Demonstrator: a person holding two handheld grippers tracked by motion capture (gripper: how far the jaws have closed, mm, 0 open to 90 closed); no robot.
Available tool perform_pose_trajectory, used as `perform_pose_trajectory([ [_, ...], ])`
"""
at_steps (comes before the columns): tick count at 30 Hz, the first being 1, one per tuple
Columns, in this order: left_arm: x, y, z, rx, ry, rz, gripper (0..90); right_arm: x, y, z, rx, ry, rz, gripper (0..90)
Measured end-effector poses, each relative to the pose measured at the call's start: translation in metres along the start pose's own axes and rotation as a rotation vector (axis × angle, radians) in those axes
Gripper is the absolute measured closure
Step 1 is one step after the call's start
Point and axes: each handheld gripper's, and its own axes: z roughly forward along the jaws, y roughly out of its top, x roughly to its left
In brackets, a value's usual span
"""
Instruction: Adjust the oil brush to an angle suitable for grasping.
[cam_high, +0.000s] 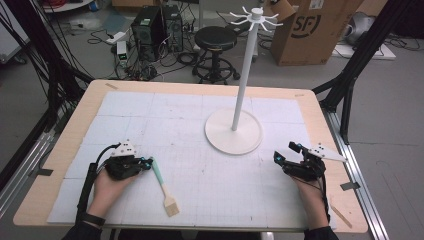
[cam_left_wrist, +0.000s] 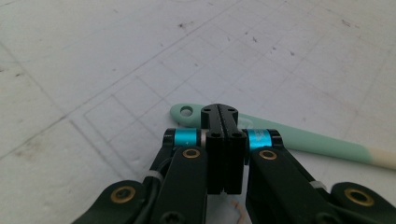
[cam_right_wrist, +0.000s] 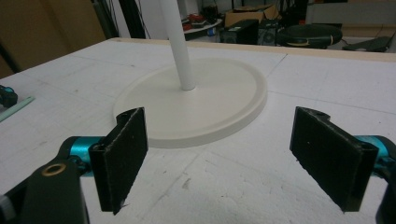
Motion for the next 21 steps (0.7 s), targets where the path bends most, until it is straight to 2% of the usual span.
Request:
perform_pose_trajectory([
  [3,-0.002,0.006,0.008,-0.002,0.002,-0.002,89.7,0.0,0.0,0.0,0.0,0.001,0.001,18.7],
  [7,-0.007,0.017,0.023,0.0,-0.021,0.0,89.7,0.0,0.0,0.0,0.0,0.002,0.004,18.7],
  [13,-0.014,0.028,0.037,0.007,-0.032,0.003,89.7,0.0,0.0,0.0,0.003,0.004,0.003,18.8],
  [18,-0.023,0.041,0.052,0.017,-0.056,0.027,89.7,0.0,0.0,0.001,0.007,0.004,-0.003,18.8],
  [21,-0.028,0.046,0.061,0.02,-0.07,0.028,89.7,0.0,0.0,0.001,0.007,0.005,-0.005,18.8],
])
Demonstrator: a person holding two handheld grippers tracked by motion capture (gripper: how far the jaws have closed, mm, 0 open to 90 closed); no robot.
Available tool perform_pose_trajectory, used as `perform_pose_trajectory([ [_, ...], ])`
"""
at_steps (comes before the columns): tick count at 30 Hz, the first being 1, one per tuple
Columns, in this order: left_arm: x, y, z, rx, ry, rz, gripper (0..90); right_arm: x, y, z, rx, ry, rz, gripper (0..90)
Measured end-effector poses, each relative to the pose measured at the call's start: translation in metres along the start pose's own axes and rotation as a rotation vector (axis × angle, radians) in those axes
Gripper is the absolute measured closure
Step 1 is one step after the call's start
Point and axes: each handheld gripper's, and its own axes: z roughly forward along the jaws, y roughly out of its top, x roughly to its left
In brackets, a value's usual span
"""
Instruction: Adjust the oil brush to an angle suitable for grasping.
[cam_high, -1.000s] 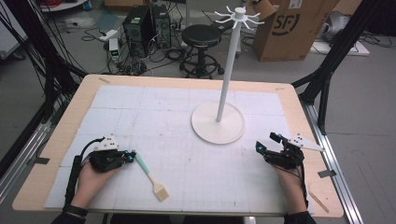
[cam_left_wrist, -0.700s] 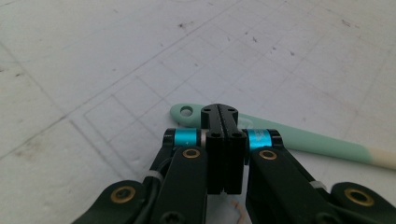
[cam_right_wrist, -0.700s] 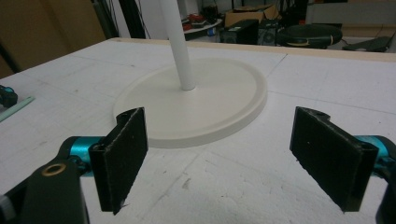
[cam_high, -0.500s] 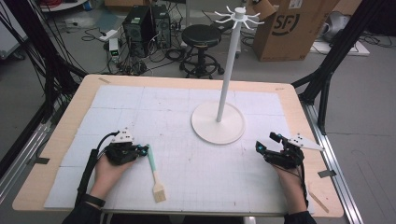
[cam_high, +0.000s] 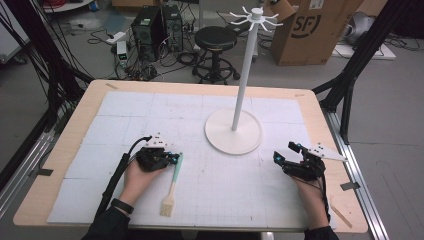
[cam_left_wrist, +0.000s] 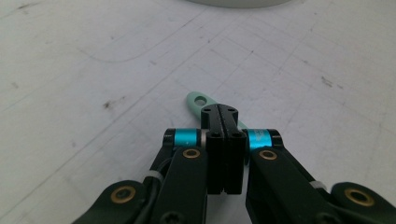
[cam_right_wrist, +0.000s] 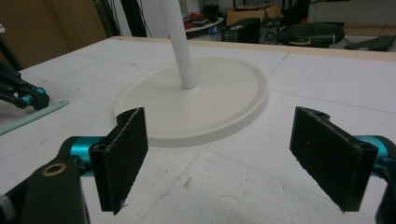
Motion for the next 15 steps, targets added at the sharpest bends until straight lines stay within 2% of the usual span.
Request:
perform_pose_trajectory([
  [5,-0.009,0.01,0.014,0.006,-0.031,0.018,89.7,0.0,0.0,0.0,0.002,0.002,0.003,18.8],
  [7,-0.016,0.014,0.022,0.002,-0.058,0.03,89.7,0.0,0.0,0.0,0.003,0.002,0.0,18.8],
  [10,-0.02,0.016,0.026,0.001,-0.068,0.038,89.7,0.001,0.0,0.0,0.005,0.003,-0.001,18.8],
  [12,-0.024,0.018,0.03,-0.001,-0.09,0.044,89.7,0.001,0.0,0.0,0.007,0.003,-0.004,18.8],
  [15,-0.029,0.021,0.033,0.001,-0.101,0.069,89.7,0.001,0.0,0.0,0.011,0.002,-0.005,18.8],
])
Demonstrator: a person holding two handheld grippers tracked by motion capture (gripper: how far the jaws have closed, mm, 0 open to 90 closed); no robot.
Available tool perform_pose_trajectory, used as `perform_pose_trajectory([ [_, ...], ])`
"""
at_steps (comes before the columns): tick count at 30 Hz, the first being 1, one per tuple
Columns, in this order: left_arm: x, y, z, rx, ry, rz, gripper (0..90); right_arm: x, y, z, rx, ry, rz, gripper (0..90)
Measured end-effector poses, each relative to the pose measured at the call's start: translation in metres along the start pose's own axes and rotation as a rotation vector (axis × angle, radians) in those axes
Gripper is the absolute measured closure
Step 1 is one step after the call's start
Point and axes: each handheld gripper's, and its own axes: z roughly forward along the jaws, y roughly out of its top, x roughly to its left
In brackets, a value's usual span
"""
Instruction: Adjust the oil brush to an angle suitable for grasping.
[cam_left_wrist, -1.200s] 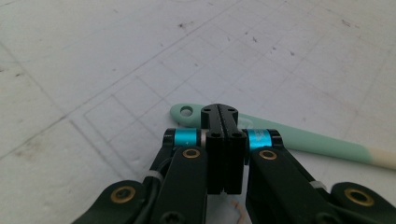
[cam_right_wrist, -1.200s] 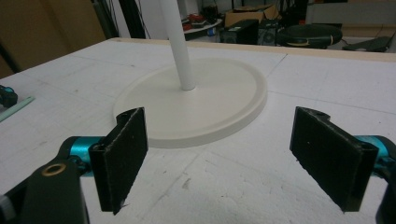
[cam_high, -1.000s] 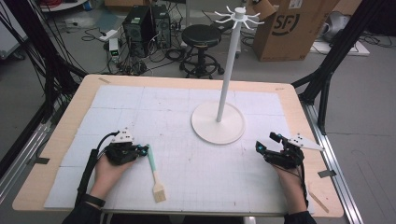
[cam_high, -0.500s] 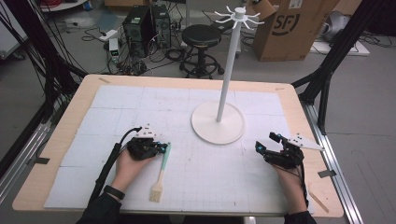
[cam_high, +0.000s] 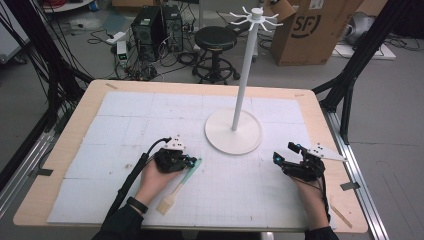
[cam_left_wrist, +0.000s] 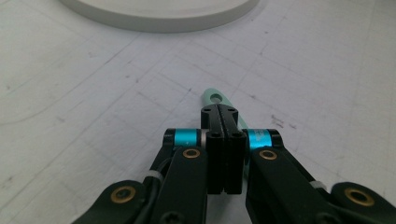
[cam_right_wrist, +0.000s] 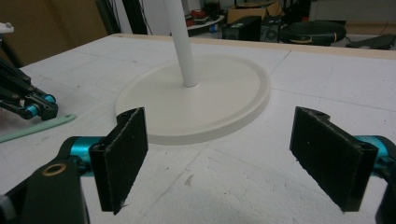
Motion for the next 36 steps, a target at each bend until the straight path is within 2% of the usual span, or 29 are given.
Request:
perform_pose_trajectory([
  [3,0.0,0.0,0.0,-0.012,-0.006,-0.001,89.7,0.0,0.0,0.0,0.003,0.0,0.001,18.8],
  [6,0.003,0.001,-0.011,-0.039,0.006,-0.007,88.1,0.0,-0.001,0.0,0.006,0.0,0.001,18.8],
  [11,0.01,-0.005,-0.046,-0.118,0.051,-0.035,70.6,-0.001,-0.001,-0.002,0.008,-0.008,0.008,18.8],
  [14,0.017,-0.013,-0.069,-0.164,0.08,-0.086,53.7,-0.001,-0.001,-0.002,0.006,-0.01,0.006,18.8],
  [17,0.026,-0.025,-0.092,-0.215,0.117,-0.114,43.9,-0.001,-0.001,-0.002,0.011,-0.011,-0.001,18.8],
  [21,0.037,-0.046,-0.119,-0.251,0.161,-0.146,33.7,-0.001,-0.002,-0.002,0.015,-0.012,0.002,18.8],
  [22,0.039,-0.052,-0.126,-0.266,0.18,-0.151,33.7,-0.001,-0.002,-0.002,0.015,-0.012,0.002,18.8],
  [28,0.051,-0.084,-0.162,-0.334,0.278,-0.158,20.6,-0.002,-0.003,-0.002,0.022,-0.02,0.006,18.8],
  [32,0.059,-0.1,-0.185,-0.384,0.311,-0.166,18.6,-0.003,-0.003,-0.002,0.022,-0.021,0.004,18.7],
  [36,0.065,-0.111,-0.202,-0.42,0.305,-0.195,16.9,-0.003,-0.004,-0.003,0.032,-0.02,0.008,18.7],
])
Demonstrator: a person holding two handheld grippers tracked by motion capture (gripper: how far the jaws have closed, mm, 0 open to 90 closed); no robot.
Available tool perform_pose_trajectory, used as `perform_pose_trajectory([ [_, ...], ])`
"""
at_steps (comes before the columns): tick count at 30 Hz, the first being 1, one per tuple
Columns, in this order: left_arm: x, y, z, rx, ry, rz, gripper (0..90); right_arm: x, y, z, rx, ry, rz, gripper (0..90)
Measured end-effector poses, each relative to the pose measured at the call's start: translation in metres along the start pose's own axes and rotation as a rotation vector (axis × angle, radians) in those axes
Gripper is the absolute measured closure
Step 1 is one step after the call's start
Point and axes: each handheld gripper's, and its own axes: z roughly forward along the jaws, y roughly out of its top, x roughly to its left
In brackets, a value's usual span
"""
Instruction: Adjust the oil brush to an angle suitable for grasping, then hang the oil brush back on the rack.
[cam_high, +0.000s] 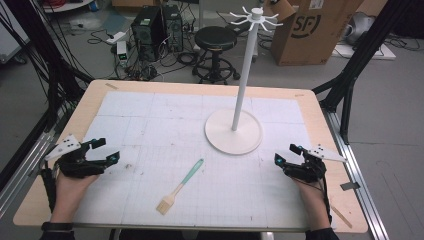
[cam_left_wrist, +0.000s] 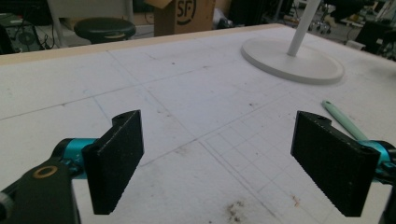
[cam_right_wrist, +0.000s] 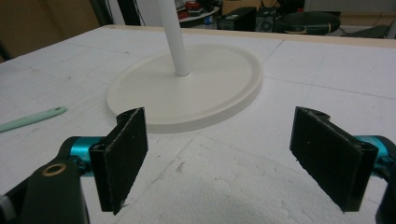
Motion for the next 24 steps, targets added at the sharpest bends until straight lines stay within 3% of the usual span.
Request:
perform_pose_trajectory([
  [5,0.005,-0.002,-0.008,-0.016,-0.009,-0.01,16.2,0.0,0.0,0.001,0.004,-0.006,0.002,18.8],
  [13,-0.001,0.001,-0.001,-0.029,-0.03,-0.007,16.2,-0.001,-0.001,0.002,0.015,-0.013,0.014,18.8],
  [19,-0.012,0.006,0.002,-0.017,-0.04,0.019,16.3,0.0,-0.001,0.002,0.011,-0.011,-0.001,18.8],
  [24,-0.027,0.01,0.011,0.003,-0.053,0.018,16.4,-0.001,0.0,0.0,0.005,-0.012,0.015,18.8],
])
